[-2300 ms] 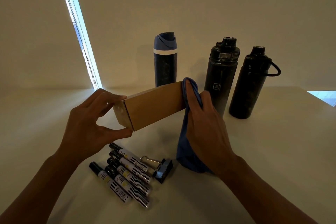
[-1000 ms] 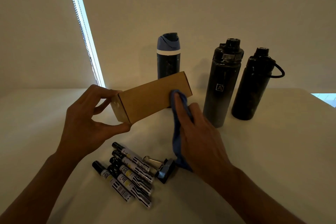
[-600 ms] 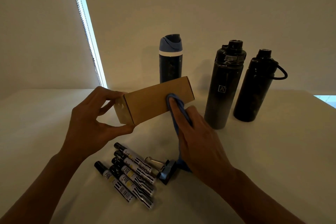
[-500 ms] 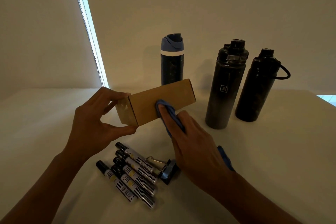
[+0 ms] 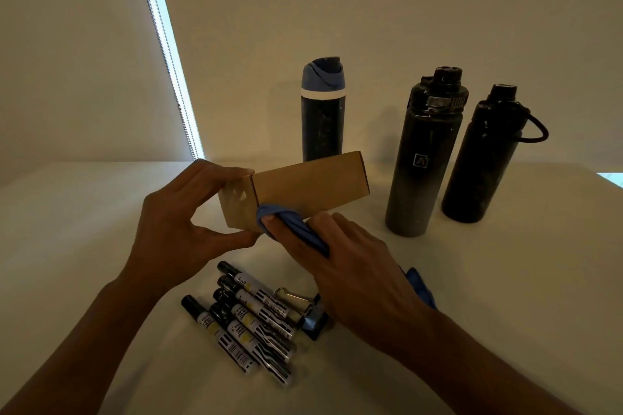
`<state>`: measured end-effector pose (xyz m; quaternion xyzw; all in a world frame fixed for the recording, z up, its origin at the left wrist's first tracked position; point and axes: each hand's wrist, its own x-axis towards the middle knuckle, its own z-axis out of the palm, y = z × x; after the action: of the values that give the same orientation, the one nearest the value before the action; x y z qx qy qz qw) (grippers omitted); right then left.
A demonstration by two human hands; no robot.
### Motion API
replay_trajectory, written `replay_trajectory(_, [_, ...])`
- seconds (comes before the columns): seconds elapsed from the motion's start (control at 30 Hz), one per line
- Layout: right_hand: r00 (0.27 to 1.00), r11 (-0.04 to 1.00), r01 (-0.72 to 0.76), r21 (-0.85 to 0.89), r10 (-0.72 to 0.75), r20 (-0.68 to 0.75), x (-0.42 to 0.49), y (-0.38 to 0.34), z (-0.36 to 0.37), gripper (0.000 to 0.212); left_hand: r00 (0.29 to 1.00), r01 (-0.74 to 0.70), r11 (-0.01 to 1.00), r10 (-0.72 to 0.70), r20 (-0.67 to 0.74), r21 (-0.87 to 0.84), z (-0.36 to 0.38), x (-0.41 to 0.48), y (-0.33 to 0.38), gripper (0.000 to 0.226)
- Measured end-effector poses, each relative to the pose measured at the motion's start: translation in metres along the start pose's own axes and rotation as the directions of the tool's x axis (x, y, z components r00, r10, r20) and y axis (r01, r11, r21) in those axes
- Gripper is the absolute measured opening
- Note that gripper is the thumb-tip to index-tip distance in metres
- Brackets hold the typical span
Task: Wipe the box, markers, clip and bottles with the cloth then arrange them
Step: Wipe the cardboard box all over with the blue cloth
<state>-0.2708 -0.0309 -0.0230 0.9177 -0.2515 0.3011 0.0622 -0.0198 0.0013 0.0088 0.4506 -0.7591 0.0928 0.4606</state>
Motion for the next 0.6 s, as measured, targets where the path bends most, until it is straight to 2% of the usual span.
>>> replay_trajectory(0.03, [1.0,1.0,-0.014,-0.017,0.014,-0.022,0.007,-0.001,-0.001,0.048,1.0,0.005,1.0,-0.005,0.019,0.012,0.001,-0.001,-0.002,0.068])
replay_trajectory(0.1, [0.991,0.993,0.063,-0.1,-0.075,-0.114,0.011,0.002,0.004,0.076,0.999,0.034,0.999,-0.035,0.033,0.036,0.002,-0.002,-0.005,0.068])
replay_trajectory(0.17, [0.986,1.0,-0.005,-0.009,0.004,-0.166,0.013,0.004,0.006,0.102,0.999,0.011,0.998,-0.013,0.034,0.059,0.004,-0.002,-0.004,0.069])
replay_trajectory(0.2, [0.982,0.999,-0.032,-0.016,0.029,-0.189,0.014,0.002,0.006,0.104,0.999,0.002,0.998,-0.004,0.034,0.061,0.005,-0.002,-0.002,0.069])
replay_trajectory(0.3, [0.988,0.986,-0.037,-0.164,0.012,-0.153,0.01,0.005,0.003,0.085,1.0,-0.021,0.998,0.019,0.022,0.064,0.006,-0.003,-0.002,0.069])
replay_trajectory(0.4, [0.966,0.975,-0.215,-0.062,0.203,-0.158,0.007,0.025,-0.003,0.073,1.0,-0.013,0.997,0.013,0.0,0.07,0.003,-0.003,0.0,0.07])
replay_trajectory(0.5, [0.896,0.909,-0.418,0.001,0.412,-0.167,0.003,0.054,-0.013,0.072,1.0,-0.005,0.998,0.006,-0.02,0.06,0.001,-0.003,-0.001,0.071])
replay_trajectory(0.53, [0.876,0.887,-0.462,0.001,0.456,-0.16,0.0,0.063,-0.014,0.067,1.0,-0.001,0.998,0.002,-0.019,0.055,0.001,-0.003,0.0,0.071])
replay_trajectory(0.6, [0.885,0.89,-0.447,-0.093,0.425,-0.191,-0.004,0.067,-0.015,0.071,1.0,-0.005,0.999,0.006,-0.008,0.049,0.003,-0.003,0.0,0.07])
